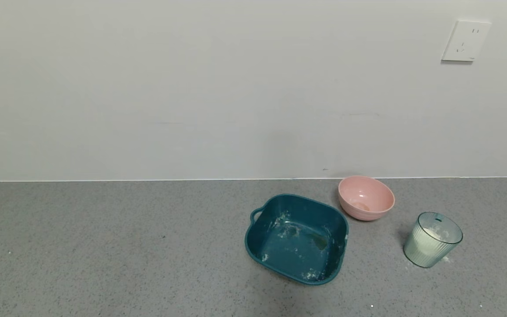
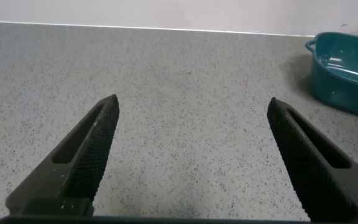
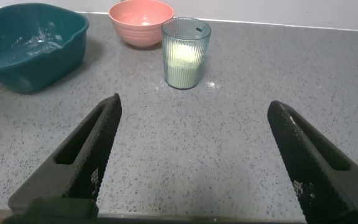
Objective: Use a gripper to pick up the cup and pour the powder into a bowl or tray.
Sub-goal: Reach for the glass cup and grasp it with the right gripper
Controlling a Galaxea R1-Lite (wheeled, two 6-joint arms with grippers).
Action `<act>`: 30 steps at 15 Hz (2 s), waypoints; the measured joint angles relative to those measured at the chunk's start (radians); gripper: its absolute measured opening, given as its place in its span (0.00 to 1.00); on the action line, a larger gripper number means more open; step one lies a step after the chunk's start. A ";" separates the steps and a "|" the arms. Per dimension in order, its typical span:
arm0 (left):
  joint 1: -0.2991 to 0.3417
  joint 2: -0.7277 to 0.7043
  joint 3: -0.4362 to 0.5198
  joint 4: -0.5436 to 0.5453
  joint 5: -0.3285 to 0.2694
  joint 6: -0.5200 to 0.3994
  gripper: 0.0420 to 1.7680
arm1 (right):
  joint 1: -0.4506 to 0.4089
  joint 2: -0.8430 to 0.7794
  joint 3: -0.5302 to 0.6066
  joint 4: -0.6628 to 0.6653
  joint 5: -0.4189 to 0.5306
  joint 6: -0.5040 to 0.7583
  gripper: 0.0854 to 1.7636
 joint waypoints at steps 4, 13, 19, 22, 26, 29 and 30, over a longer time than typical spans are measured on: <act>0.000 0.000 0.000 0.000 0.000 0.000 0.97 | -0.001 0.000 0.000 -0.008 -0.001 0.006 0.97; 0.000 0.000 0.000 0.000 0.000 0.000 0.97 | 0.004 0.000 -0.095 0.094 0.008 0.003 0.97; 0.000 0.000 0.000 0.000 0.000 0.000 0.97 | 0.000 0.075 -0.197 0.181 0.007 0.004 0.97; 0.000 0.000 0.000 0.000 0.000 0.000 0.97 | -0.006 0.179 -0.244 0.228 0.008 0.005 0.97; 0.000 0.000 0.000 0.000 0.000 0.000 0.97 | -0.006 0.326 -0.264 0.234 0.011 0.006 0.97; 0.000 0.000 0.000 0.000 0.000 0.000 0.97 | -0.006 0.445 -0.266 0.228 0.013 0.008 0.97; 0.000 0.000 0.000 0.000 0.000 0.000 0.97 | -0.006 0.482 -0.266 0.227 0.013 0.011 0.97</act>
